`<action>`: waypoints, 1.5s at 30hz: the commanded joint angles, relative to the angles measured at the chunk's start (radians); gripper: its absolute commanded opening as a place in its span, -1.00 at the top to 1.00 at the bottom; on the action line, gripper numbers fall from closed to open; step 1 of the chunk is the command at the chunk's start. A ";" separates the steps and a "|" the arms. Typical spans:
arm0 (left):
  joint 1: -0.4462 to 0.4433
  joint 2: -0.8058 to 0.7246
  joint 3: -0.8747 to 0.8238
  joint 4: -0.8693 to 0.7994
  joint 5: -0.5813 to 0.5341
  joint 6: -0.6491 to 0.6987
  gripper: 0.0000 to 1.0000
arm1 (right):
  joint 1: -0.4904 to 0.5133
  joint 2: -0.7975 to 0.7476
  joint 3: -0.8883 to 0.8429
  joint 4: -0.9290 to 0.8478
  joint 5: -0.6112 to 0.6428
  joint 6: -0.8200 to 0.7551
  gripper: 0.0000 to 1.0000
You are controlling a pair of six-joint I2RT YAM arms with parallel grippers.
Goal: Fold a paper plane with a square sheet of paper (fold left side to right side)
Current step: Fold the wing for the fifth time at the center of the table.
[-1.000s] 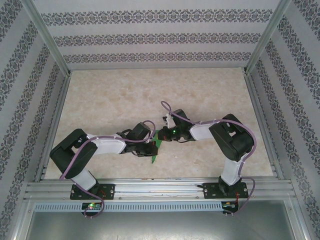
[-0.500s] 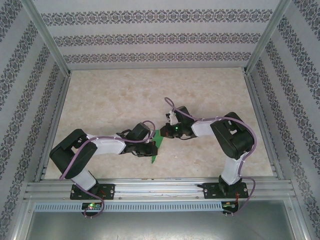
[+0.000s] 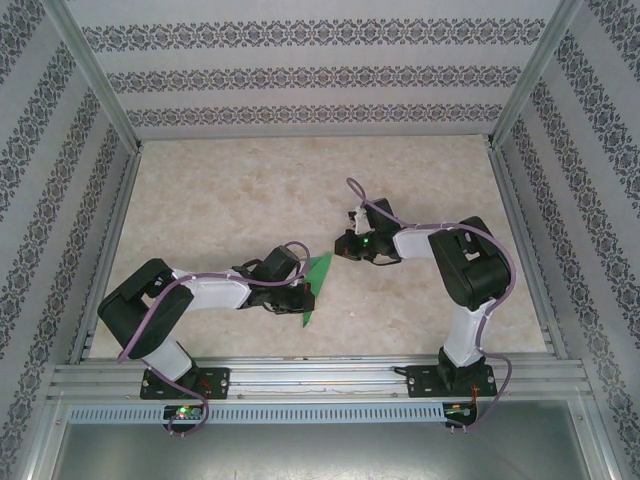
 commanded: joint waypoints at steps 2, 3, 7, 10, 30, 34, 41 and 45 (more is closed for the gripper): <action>0.002 0.009 -0.040 -0.133 -0.058 0.014 1.00 | -0.014 -0.057 0.013 -0.063 0.059 -0.043 1.00; 0.002 0.008 -0.039 -0.132 -0.058 0.015 1.00 | -0.014 -0.088 0.006 -0.072 0.060 -0.045 1.00; 0.002 0.007 -0.029 -0.133 -0.060 0.020 1.00 | 0.004 -0.195 -0.058 -0.078 0.034 -0.014 1.00; 0.002 0.011 -0.022 -0.132 -0.060 0.021 1.00 | 0.052 -0.259 -0.115 -0.071 0.022 0.044 1.00; 0.002 0.019 -0.008 -0.122 -0.047 0.020 1.00 | 0.266 -0.119 -0.118 0.092 0.019 0.255 1.00; 0.002 0.024 -0.001 -0.121 -0.038 0.022 1.00 | 0.272 -0.105 -0.105 0.075 0.031 0.249 1.00; 0.002 -0.006 -0.004 -0.100 -0.020 0.012 0.98 | 0.270 -0.035 -0.098 0.014 0.057 0.252 1.00; 0.005 -0.066 0.028 -0.119 -0.009 0.014 0.92 | 0.268 -0.004 -0.110 -0.013 0.068 0.259 1.00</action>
